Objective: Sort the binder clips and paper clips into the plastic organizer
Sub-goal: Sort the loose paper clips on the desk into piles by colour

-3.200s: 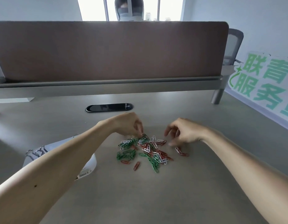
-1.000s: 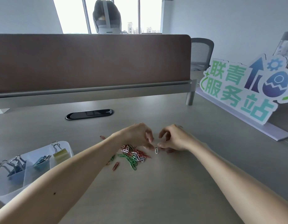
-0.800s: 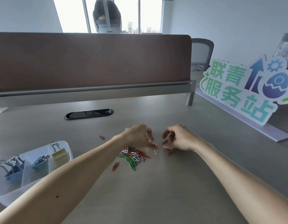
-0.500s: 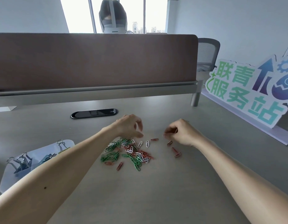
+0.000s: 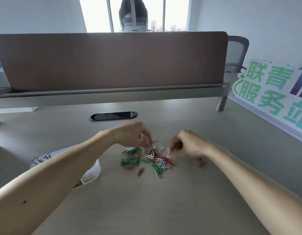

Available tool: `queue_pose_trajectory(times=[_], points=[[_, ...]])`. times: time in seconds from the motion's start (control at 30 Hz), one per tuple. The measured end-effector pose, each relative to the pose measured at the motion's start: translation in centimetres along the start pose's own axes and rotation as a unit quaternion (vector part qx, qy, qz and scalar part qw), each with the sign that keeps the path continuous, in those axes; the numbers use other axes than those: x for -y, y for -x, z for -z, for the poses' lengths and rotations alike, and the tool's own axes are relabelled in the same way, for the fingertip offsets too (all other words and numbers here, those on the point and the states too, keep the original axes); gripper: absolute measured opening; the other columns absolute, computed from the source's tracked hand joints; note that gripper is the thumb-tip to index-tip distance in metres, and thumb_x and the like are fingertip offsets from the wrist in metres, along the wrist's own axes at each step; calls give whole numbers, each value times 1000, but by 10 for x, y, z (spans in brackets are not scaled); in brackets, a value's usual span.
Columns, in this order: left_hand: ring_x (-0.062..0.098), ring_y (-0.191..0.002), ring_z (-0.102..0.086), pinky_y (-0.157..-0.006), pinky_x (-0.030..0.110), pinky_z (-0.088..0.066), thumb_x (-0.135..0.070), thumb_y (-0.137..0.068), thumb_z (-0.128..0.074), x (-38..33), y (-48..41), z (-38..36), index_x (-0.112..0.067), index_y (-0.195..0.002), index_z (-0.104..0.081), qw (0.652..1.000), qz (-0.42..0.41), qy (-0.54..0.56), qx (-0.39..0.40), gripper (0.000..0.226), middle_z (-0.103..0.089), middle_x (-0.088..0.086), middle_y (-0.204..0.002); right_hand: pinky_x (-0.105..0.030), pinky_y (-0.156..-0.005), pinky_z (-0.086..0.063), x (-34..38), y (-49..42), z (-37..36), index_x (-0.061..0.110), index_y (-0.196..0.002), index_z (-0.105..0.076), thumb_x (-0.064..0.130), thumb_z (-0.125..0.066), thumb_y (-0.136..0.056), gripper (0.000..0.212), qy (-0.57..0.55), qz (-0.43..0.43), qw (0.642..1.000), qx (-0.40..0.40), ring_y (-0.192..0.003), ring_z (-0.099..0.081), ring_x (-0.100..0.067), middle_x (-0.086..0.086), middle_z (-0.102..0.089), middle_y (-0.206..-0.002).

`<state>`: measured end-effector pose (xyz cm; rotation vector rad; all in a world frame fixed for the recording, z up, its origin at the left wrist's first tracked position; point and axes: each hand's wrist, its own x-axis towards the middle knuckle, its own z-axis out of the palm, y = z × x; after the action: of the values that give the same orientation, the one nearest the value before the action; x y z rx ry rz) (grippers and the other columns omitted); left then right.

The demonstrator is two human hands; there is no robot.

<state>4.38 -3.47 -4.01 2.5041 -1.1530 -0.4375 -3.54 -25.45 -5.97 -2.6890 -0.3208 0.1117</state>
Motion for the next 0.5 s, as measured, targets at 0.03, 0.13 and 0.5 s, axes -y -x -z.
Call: queue_pose_trajectory(times=[0.03, 0.13, 0.5], points=[[-5, -64, -58, -56, 7, -39, -41, -78, -72, -3, -2, -3, -36, -85, -71, 1000, -6, -2, -3, 9, -68, -17, -77, -9, -51, -39, 7, 1, -4, 25, -71, -73, 37, -79, -67, 14, -5, 10, 1000, 16, -56, -56, 8, 16, -63, -58], [-6, -65, -59, -57, 10, -40, -46, -78, -70, -9, -7, -11, -34, -89, -71, 1000, -11, -11, 0, 16, -69, -16, -79, -14, -57, -42, 17, 0, -11, 24, -78, -75, 37, -78, -69, 16, 1, 11, 1000, 19, -65, -60, 1, 11, -69, -68], [-12, -57, -54, -52, 4, -36, -41, -79, -70, -23, -12, -29, -34, -86, -70, 1000, -16, -7, 5, 11, -66, -18, -72, -23, -59, -46, 0, 5, 4, 16, -78, -75, 22, -76, -70, 10, 25, -64, 997, 17, -63, -63, -9, 0, -74, -71]])
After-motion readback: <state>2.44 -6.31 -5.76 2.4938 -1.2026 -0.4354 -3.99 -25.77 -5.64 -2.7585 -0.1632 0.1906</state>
